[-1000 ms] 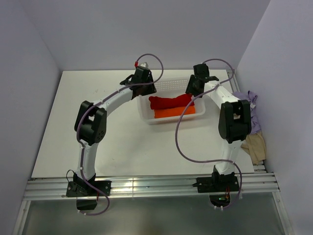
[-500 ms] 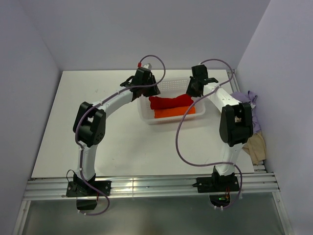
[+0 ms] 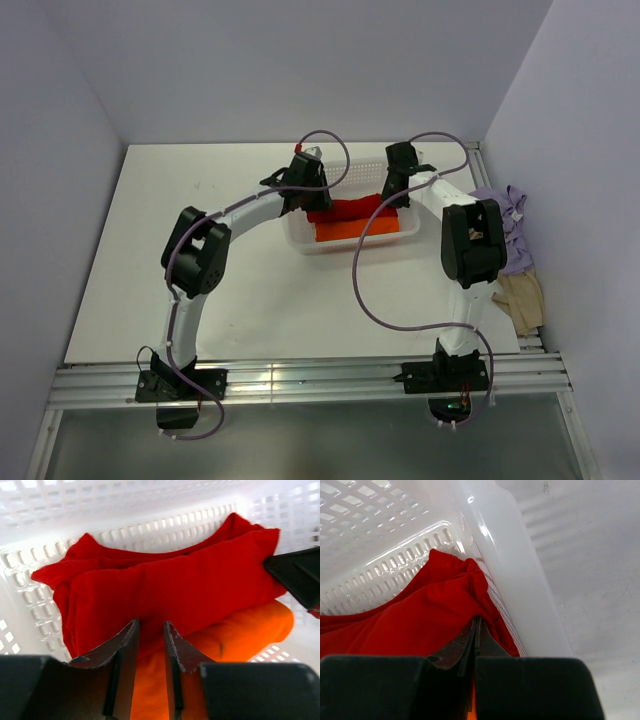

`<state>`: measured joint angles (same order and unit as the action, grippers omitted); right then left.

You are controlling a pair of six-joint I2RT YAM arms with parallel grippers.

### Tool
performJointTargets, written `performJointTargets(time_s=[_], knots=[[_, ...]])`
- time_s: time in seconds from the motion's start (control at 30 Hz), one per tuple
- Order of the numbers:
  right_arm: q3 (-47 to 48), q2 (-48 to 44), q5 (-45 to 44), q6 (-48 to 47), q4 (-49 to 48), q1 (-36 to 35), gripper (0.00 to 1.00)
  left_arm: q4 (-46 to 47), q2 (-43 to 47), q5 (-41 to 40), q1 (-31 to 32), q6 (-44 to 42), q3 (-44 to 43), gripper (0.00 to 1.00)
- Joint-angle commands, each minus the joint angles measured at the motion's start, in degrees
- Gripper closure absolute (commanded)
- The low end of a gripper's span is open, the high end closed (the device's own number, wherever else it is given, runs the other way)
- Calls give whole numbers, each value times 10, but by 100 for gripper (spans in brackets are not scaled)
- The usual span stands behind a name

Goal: Roll the t-shirts
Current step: Place the rolled tshirt into the container

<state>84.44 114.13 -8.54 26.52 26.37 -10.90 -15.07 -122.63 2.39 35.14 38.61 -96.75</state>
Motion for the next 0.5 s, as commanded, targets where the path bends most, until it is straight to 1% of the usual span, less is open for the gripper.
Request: performJointTargets(time_s=[0.0, 0.1, 0.2, 0.23, 0.27, 0.3, 0.33, 0.37, 0.47], knots=[[15, -14, -17, 4, 7, -4, 100, -7, -4, -19, 0, 1, -2, 69], [14, -42, -13, 2, 5, -5, 94, 2, 19, -15, 1, -4, -6, 67], [5, -84, -16, 2, 0, -11, 88, 2, 53, -20, 1, -15, -17, 58], [3, -94, -17, 3, -3, -14, 84, -1, 61, -21, 1, -20, -22, 52], [-4, -105, -19, 3, -4, -17, 82, -7, 69, -21, 1, -24, -27, 51], [-9, -129, -21, 3, -6, -25, 78, -21, 84, -39, 2, -30, -36, 49], [-15, -140, -23, 3, -11, -31, 72, -25, 94, -50, 1, -33, -34, 47], [-29, -155, -23, 4, -14, -36, 69, -28, 106, -56, 1, -34, -31, 47], [-64, -206, -17, 8, -25, -61, 66, -15, 171, -77, 1, -33, 17, 43]])
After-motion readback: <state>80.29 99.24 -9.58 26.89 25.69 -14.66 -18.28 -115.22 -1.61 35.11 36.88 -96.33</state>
